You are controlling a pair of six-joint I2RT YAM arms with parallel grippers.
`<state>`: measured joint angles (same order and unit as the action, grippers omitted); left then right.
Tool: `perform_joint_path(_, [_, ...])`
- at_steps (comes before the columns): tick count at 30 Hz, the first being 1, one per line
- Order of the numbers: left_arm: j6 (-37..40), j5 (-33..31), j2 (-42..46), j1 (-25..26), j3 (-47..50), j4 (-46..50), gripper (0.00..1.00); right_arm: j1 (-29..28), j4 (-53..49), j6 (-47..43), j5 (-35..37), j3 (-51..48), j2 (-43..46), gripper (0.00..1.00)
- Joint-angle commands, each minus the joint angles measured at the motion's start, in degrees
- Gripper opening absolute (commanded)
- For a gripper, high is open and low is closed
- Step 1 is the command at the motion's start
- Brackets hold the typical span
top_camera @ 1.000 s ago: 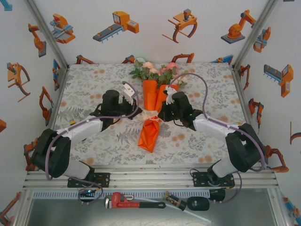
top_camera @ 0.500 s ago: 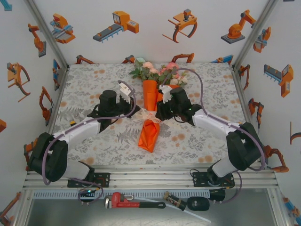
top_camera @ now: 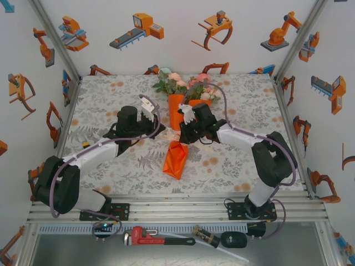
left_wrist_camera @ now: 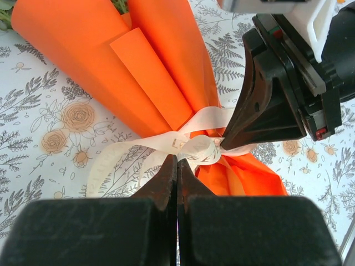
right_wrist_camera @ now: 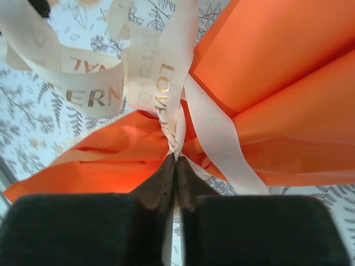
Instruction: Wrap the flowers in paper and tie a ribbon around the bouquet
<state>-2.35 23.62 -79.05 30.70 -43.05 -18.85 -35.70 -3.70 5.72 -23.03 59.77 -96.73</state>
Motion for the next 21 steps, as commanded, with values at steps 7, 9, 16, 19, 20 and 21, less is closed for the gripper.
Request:
perform_joint_path(7, [2.3, 9.1, -2.9, 0.8, -2.2, 1.3, 0.00, -0.1, 4.9, 4.2, 0.0, -0.1, 7.0, 0.00])
perform_joint_path(9, [3.2, 9.7, -4.0, 1.4, -2.9, 2.6, 0.00, 0.2, 7.0, 5.8, 0.1, -1.1, 7.8, 0.00])
perform_joint_path(16, [-0.2, 7.4, -8.1, 2.5, -4.7, 1.3, 0.00, 0.7, 16.0, 10.7, -5.3, -4.3, 8.6, 0.00])
perform_joint_path(19, [-3.9, 8.9, -10.4, 3.0, -4.7, -4.1, 0.00, 0.7, 15.7, 11.6, -8.7, -3.6, 7.3, 0.01])
perform_joint_path(20, [-4.7, 9.2, -11.3, 3.2, -4.9, -5.2, 0.00, 0.7, 15.7, 12.0, -9.3, -3.4, 7.0, 0.01])
perform_joint_path(21, [-5.3, 9.3, -12.1, 3.5, -5.2, -5.9, 0.00, 0.7, 15.6, 12.5, -10.0, -3.1, 6.6, 0.02])
